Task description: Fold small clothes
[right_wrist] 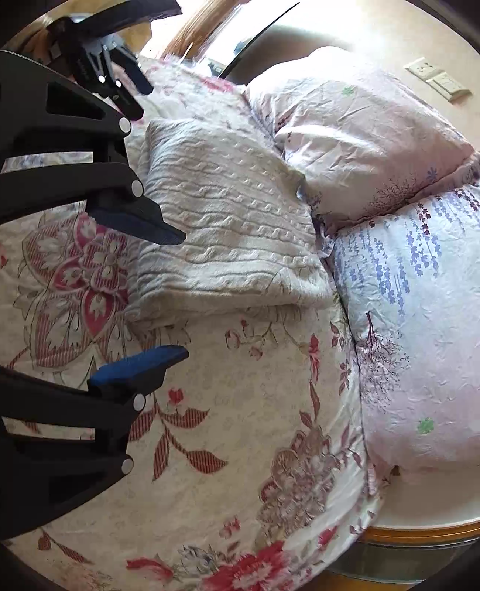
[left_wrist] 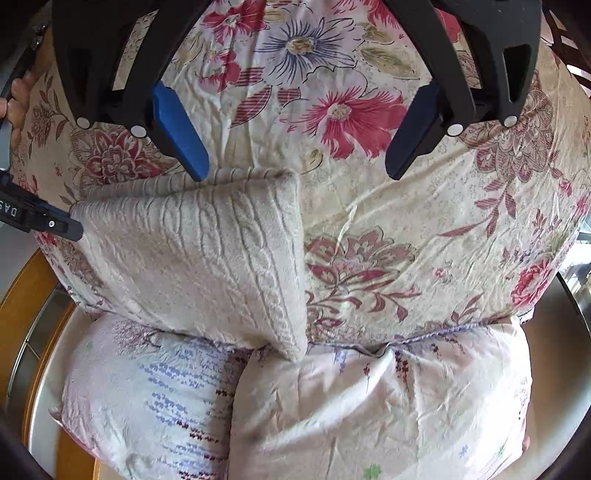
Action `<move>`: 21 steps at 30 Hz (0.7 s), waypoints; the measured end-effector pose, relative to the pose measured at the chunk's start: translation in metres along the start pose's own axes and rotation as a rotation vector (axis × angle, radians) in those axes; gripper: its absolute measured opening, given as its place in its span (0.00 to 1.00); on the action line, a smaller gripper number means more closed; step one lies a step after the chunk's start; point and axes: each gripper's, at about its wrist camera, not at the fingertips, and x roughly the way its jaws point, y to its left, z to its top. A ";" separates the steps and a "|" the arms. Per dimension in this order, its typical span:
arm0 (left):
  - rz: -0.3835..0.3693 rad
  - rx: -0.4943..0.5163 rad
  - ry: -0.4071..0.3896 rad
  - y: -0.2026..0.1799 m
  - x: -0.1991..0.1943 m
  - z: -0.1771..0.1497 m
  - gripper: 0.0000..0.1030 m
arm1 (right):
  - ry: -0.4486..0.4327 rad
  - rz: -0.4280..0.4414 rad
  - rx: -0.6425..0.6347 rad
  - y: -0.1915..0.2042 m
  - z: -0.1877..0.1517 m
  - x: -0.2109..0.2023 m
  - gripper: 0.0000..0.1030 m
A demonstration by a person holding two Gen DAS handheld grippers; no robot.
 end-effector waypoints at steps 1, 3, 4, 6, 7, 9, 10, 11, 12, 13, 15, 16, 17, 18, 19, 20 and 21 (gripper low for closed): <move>-0.017 0.009 0.011 -0.002 0.002 0.003 0.94 | 0.026 0.016 0.035 -0.004 0.002 0.005 0.34; -0.055 0.029 0.043 -0.008 0.011 0.007 0.94 | 0.080 0.023 0.063 -0.010 0.004 0.017 0.22; -0.057 0.043 0.059 -0.011 0.016 0.007 0.94 | 0.075 -0.007 0.074 -0.014 0.005 0.019 0.12; -0.058 0.041 0.075 -0.014 0.021 0.007 0.94 | 0.083 0.012 0.148 -0.024 0.006 0.023 0.12; -0.067 0.031 0.080 -0.014 0.022 0.006 0.94 | 0.086 0.023 0.161 -0.025 0.006 0.022 0.12; -0.059 0.030 0.073 -0.013 0.020 0.002 0.94 | 0.067 0.017 0.104 -0.016 0.004 0.014 0.14; -0.044 0.035 0.069 -0.013 0.020 0.000 0.94 | 0.047 -0.006 0.066 -0.010 0.001 0.008 0.23; -0.034 0.036 0.068 -0.012 0.019 -0.003 0.94 | 0.028 -0.045 0.028 -0.004 -0.004 0.001 0.46; -0.030 0.030 0.068 -0.011 0.019 -0.006 0.94 | 0.002 -0.077 -0.011 0.001 -0.009 -0.005 0.61; -0.027 0.020 0.069 -0.008 0.019 -0.009 0.94 | -0.031 -0.103 -0.042 0.005 -0.014 -0.011 0.78; -0.015 -0.003 0.070 -0.005 0.019 -0.014 0.94 | -0.063 -0.148 -0.114 0.012 -0.027 -0.017 0.79; -0.012 -0.012 0.074 -0.004 0.019 -0.017 0.94 | -0.059 -0.184 -0.154 0.016 -0.033 -0.015 0.79; -0.006 -0.017 0.078 -0.003 0.020 -0.019 0.95 | -0.051 -0.215 -0.189 0.019 -0.039 -0.011 0.79; 0.000 -0.017 0.081 -0.004 0.021 -0.021 0.96 | -0.037 -0.236 -0.219 0.023 -0.047 -0.007 0.79; 0.010 -0.011 0.080 -0.005 0.022 -0.023 0.96 | -0.021 -0.255 -0.236 0.025 -0.052 -0.002 0.79; 0.026 -0.002 0.076 -0.006 0.023 -0.025 0.96 | -0.003 -0.270 -0.245 0.028 -0.057 0.003 0.79; 0.042 0.008 0.071 -0.008 0.023 -0.026 0.96 | 0.012 -0.278 -0.247 0.029 -0.061 0.007 0.79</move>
